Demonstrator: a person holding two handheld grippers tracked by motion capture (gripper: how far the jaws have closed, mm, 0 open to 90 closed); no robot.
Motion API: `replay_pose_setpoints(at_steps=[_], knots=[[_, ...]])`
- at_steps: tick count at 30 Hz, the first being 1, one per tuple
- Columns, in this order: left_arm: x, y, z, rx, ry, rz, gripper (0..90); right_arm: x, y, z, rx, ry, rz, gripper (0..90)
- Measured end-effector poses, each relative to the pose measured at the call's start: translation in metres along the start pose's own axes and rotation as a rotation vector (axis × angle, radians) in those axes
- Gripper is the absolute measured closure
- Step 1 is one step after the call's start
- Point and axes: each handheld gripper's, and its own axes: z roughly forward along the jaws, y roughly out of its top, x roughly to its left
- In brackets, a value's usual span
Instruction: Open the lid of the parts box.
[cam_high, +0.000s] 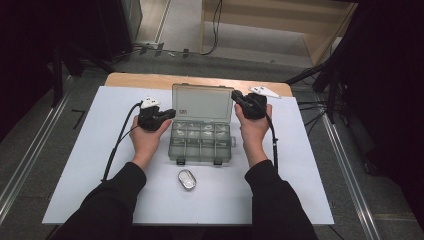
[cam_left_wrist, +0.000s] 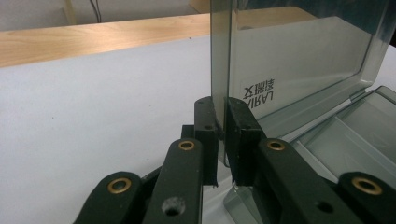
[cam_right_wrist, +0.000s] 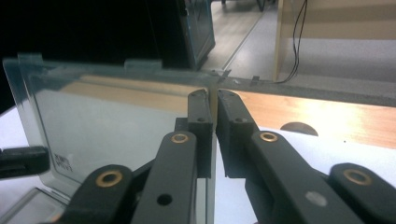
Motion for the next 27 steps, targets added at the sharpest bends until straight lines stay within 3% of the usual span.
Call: replay_pose_setpoints(at_steps=[3,7,10,14,19,27], knots=[[-0.002,0.000,0.001,0.002,0.019,-0.004,82.8,-0.002,-0.011,0.007,0.051,0.001,-0.030,77.9],[0.000,0.000,0.001,0.002,0.009,-0.017,83.0,-0.007,-0.031,0.012,0.078,0.022,0.033,78.0],[0.001,0.000,0.002,0.003,0.000,-0.036,83.1,-0.007,-0.043,0.014,0.080,0.039,0.047,77.8],[0.004,0.001,0.003,0.010,-0.016,-0.061,83.1,-0.011,-0.049,0.015,0.098,0.065,0.095,78.2],[0.006,0.000,0.004,0.010,-0.029,-0.095,83.0,-0.016,-0.055,0.018,0.129,0.099,0.106,77.9],[0.011,-0.001,0.006,0.005,-0.061,-0.138,82.7,-0.020,-0.060,0.020,0.121,0.126,0.137,77.9]])
